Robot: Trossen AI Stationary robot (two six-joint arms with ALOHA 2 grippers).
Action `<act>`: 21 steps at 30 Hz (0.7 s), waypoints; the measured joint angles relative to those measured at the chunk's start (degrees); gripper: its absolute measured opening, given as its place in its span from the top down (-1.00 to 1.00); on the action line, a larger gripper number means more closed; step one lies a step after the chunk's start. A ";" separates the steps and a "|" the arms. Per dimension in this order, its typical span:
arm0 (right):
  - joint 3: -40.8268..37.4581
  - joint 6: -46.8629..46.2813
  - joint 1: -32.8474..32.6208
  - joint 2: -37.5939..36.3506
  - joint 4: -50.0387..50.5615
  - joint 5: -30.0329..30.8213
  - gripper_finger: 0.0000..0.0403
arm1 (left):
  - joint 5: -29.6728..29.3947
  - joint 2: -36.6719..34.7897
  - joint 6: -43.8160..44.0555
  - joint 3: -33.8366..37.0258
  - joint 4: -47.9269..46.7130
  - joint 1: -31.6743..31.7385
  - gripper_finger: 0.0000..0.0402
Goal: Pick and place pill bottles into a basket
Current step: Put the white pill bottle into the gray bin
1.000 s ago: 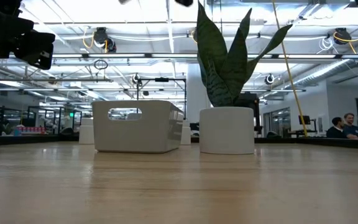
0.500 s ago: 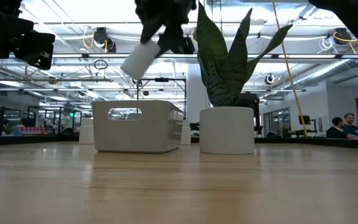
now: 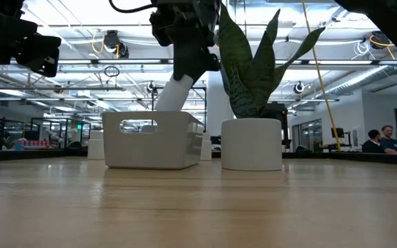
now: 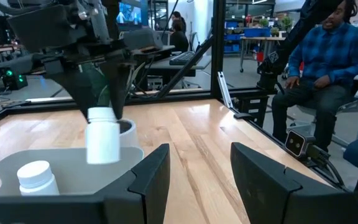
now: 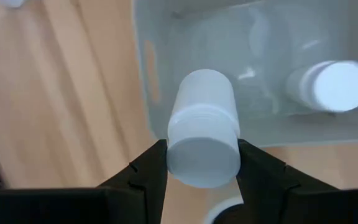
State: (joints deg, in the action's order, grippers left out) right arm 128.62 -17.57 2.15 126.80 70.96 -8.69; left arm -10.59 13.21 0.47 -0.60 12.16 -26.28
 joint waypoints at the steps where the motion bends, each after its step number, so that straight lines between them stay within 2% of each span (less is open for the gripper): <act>1: 0.00 0.50 0.00 0.00 0.02 0.11 0.25 | 0.00 0.02 0.00 0.00 -0.02 0.00 0.13; 21: -0.04 6.46 0.11 4.39 -1.46 1.16 0.26 | -0.02 0.02 0.00 0.00 -0.04 0.00 0.13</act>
State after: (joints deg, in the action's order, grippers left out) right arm 128.57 -11.11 2.26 131.20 69.50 -7.53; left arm -10.61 13.23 0.46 -0.60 12.12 -26.28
